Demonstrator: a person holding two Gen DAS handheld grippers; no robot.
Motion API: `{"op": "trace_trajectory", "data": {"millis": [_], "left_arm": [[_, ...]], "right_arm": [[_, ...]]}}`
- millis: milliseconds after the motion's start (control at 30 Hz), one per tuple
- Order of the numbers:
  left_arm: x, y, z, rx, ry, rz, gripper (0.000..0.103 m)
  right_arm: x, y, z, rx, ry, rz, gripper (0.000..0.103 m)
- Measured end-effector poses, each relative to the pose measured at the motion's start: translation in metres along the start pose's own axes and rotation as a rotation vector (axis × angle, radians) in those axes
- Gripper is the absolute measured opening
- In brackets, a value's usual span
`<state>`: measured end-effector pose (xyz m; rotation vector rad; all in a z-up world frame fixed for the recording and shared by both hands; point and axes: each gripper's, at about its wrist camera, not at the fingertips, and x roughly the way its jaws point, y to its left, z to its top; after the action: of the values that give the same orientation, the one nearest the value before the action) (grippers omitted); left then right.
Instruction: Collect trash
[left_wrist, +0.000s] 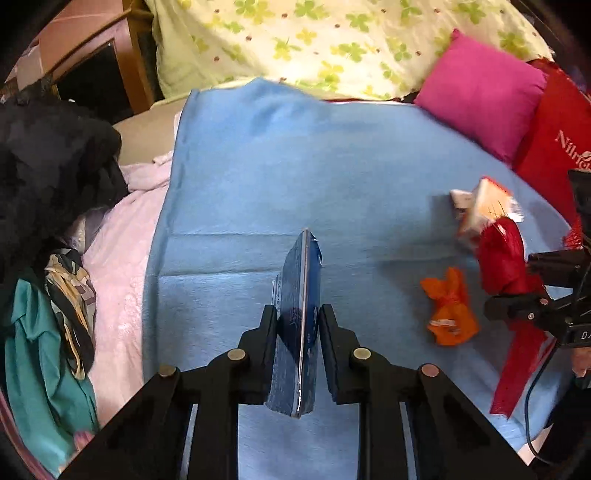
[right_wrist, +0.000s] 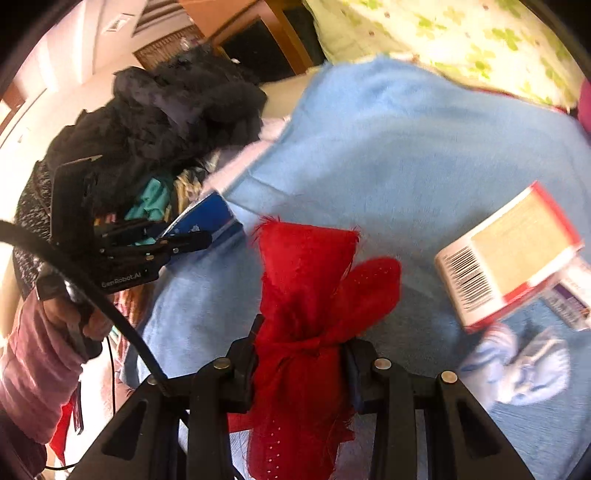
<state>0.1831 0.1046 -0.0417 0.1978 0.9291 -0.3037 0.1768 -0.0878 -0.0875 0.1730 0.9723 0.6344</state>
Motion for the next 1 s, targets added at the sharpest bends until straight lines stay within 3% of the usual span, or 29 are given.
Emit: {"op": "trace_trajectory", "data": {"millis": [333, 500, 600, 767, 900, 1000], "left_arm": [[-0.07, -0.091, -0.004, -0.003, -0.155, -0.117, 0.024], [-0.104, -0.143, -0.002, 0.017, -0.249, -0.111, 0.024], [-0.121, -0.178, -0.002, 0.062, -0.296, -0.085, 0.024], [-0.147, -0.219, -0.005, 0.105, -0.361, -0.105, 0.024], [-0.168, -0.234, -0.009, 0.121, -0.404, -0.152, 0.024], [-0.188, -0.249, -0.015, 0.157, -0.437, -0.139, 0.024]], "right_arm": [[-0.094, -0.01, -0.023, -0.032, -0.163, -0.039, 0.039], [-0.147, -0.013, -0.04, -0.069, -0.279, -0.108, 0.039], [-0.181, -0.017, -0.057, -0.065, -0.365, -0.114, 0.039], [-0.223, -0.024, -0.093, -0.027, -0.474, -0.133, 0.039], [-0.245, -0.029, -0.126, 0.044, -0.49, -0.172, 0.039], [-0.263, -0.029, -0.144, 0.066, -0.489, -0.223, 0.039]]}}
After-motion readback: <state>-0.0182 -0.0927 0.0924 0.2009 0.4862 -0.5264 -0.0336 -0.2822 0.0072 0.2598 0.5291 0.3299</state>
